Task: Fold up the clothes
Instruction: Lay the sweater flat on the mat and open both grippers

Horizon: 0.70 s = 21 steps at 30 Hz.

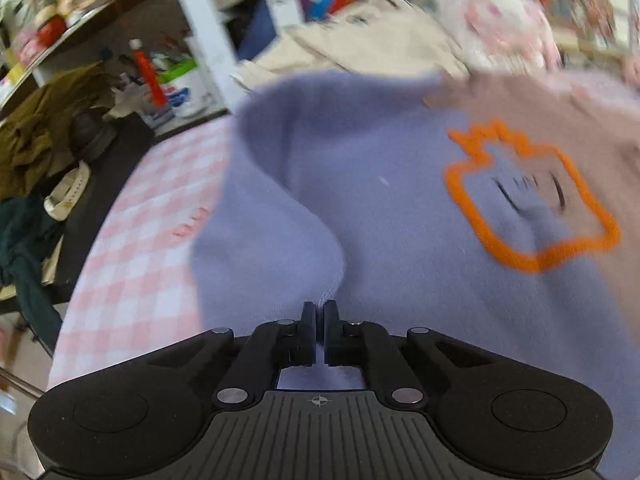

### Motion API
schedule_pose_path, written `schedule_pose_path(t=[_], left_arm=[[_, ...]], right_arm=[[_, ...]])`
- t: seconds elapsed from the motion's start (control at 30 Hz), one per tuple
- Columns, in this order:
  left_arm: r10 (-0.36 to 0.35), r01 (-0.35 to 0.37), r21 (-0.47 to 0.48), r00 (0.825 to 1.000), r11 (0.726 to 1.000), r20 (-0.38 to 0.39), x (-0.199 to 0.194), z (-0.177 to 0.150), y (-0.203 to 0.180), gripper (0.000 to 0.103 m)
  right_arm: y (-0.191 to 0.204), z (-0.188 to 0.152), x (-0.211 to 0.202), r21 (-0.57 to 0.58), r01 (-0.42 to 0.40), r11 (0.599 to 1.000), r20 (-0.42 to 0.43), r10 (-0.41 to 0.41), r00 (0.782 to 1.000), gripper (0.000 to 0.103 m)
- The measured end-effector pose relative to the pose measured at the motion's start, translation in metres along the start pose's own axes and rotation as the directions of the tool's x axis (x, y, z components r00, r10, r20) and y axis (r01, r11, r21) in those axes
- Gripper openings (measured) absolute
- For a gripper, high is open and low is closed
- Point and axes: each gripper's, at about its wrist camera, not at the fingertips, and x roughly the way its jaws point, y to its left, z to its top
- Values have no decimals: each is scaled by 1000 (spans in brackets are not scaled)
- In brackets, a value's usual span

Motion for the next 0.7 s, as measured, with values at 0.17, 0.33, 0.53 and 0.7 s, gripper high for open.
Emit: schedule_pose_path(t=[0.17,0.33,0.53,0.7], left_arm=[[71,-62,-93,993,994,99,-18,39,95,3],[305,-300,-128,952,945,21,6,67,177,11],[58,-39,-170,992,985,112,-26,41,156,73],[-261,266,-195,964,944,51,-18,3,96,73]], right_arm=[[7,-7,-2,58,42,997,-6,-42,999,44],[11,-10,-3,103,79,991,-5,-79,997,43],[15,-12,-4,133,100,986,-10,-100,995,43],[17,-12,-5,143,105,984,-16,-104,994,42]])
